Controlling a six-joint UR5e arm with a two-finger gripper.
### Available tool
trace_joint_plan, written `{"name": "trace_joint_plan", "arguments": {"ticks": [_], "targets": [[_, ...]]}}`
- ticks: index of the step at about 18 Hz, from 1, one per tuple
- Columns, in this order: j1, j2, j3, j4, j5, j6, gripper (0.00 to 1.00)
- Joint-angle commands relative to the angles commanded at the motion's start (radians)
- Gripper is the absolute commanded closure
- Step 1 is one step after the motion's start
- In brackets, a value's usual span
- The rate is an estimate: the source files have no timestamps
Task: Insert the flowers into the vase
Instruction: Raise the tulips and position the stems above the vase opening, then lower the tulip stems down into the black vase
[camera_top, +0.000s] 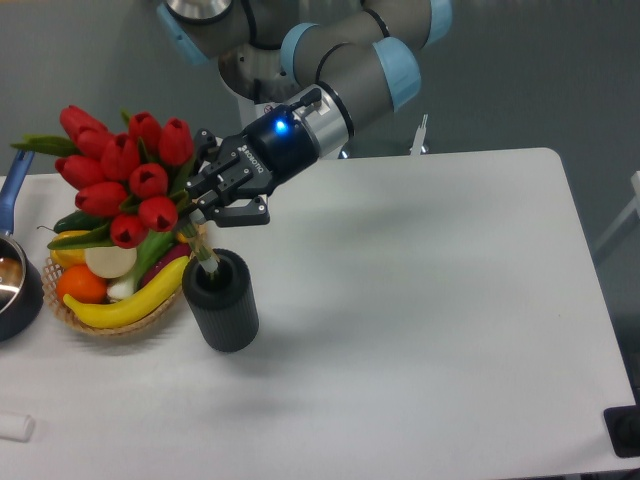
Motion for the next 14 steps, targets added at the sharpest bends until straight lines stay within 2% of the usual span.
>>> {"name": "trace_joint_plan", "arguments": {"ticks": [8,14], "targets": [[-0.002,-0.054,-0.011,-0.002,0.006,0.029,0.74],[0.002,-0.072,-0.071,-0.002,0.008,0.117,0.74]]}}
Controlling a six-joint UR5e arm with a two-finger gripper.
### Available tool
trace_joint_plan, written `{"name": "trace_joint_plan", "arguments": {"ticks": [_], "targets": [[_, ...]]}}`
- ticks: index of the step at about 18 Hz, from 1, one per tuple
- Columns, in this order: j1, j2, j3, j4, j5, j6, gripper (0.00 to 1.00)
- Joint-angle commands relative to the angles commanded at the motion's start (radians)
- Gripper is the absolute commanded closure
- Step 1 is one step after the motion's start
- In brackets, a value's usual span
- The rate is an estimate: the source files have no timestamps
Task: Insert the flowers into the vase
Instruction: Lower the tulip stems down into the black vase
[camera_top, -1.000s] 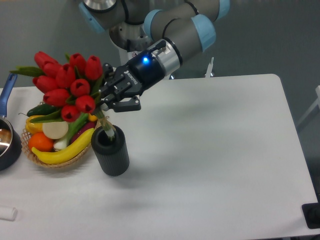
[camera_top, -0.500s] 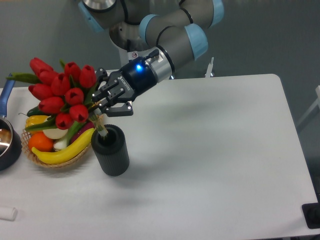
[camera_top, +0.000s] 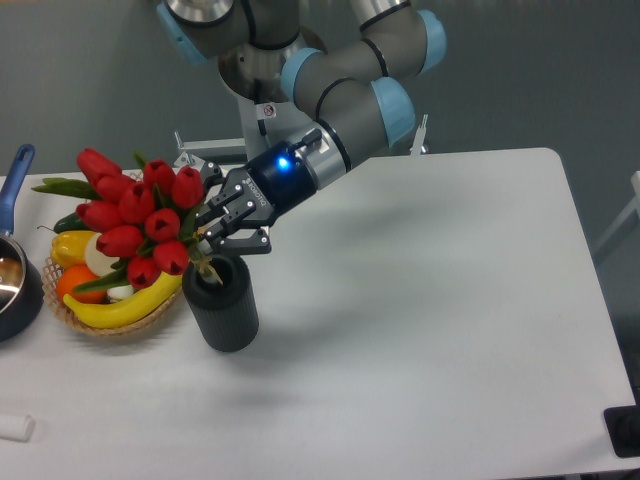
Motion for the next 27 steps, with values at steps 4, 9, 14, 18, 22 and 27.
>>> {"name": "trace_joint_plan", "arguments": {"ticks": [4,9,14,18,22,27], "targets": [[0.008,-0.017,-0.012,-0.002,0.002,0.002,0.74],[0.015,-0.028,-0.038,0.0,0.003,0.006,0.74],[0.02,-0.066,-0.034,-0.002,0.008,0.015,0.73],[0.02,-0.089,-0.04,-0.002,0.008,0.037,0.72],[0.018,-0.091,-0.049,-0.002,0.009,0.04,0.7],[0.02,-0.092,-0.051,-0.002,0.043,0.051,0.65]]}}
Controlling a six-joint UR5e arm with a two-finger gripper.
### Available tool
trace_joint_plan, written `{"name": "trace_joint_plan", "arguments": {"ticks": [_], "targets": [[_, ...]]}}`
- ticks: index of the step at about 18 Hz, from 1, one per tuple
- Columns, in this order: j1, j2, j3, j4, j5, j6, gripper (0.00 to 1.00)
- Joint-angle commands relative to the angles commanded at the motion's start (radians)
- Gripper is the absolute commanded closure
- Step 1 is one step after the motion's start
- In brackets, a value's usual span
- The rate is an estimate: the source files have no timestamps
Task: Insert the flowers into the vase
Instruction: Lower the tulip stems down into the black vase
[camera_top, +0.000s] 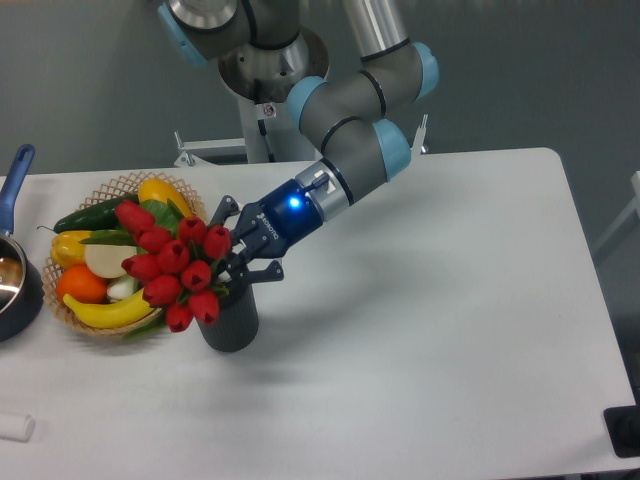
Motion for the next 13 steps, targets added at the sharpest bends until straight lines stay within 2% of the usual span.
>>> {"name": "trace_joint_plan", "arguments": {"ticks": [3,5,6,7,9,10,13], "targets": [[0.0,0.0,0.0,0.002,0.002,0.008,0.57],[0.002,-0.002,0.006,0.002,0.002,0.009,0.44],[0.002,0.0,0.006,0.002,0.002,0.009,0.4],[0.003,-0.002,0.008,0.002,0.002,0.011,0.33],[0.012,0.002,0.006,0.003,0.002,0.02,0.06],[0.018,0.005,0.005,0.002,0.002,0.02,0.01],[0.028,0.012,0.002,0.002,0.003,0.021,0.0]]}}
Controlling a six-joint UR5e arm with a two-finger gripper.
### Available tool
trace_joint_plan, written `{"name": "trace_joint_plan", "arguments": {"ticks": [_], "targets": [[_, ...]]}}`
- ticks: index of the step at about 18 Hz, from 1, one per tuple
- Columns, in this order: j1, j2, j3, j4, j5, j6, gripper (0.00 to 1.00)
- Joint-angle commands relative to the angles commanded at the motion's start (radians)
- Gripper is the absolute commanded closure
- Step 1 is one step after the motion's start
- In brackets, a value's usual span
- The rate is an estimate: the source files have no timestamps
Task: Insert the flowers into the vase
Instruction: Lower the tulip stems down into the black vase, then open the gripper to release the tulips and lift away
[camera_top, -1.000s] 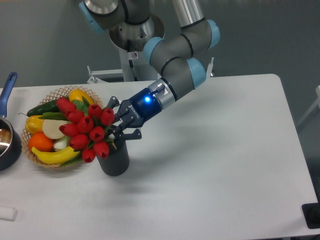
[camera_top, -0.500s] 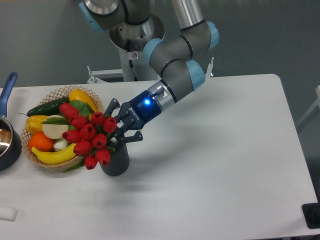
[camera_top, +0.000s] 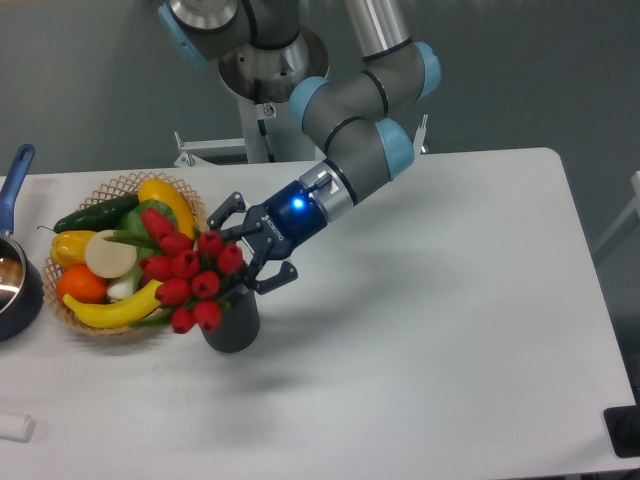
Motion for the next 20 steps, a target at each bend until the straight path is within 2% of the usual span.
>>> {"name": "trace_joint_plan", "arguments": {"ticks": [2,5,9,13,15,17,18,20], "targets": [[0.012,0.006,0.002,0.0,0.0,0.0,0.0],[0.046,0.044,0.0,0.0,0.008,0.003,0.0],[0.061,0.127,0.006,-0.002,0.181,0.0,0.0],[0.061,0.184,0.024,-0.002,0.259,0.003,0.0],[0.06,0.23,0.054,-0.003,0.387,0.0,0.0],[0.067,0.232,0.09,-0.005,0.486,-0.003,0.0],[0.099,0.236,0.107,-0.005,0.562,-0.002,0.0],[0.13,0.255,0.109,-0.005,0.68,0.0,0.0]]}}
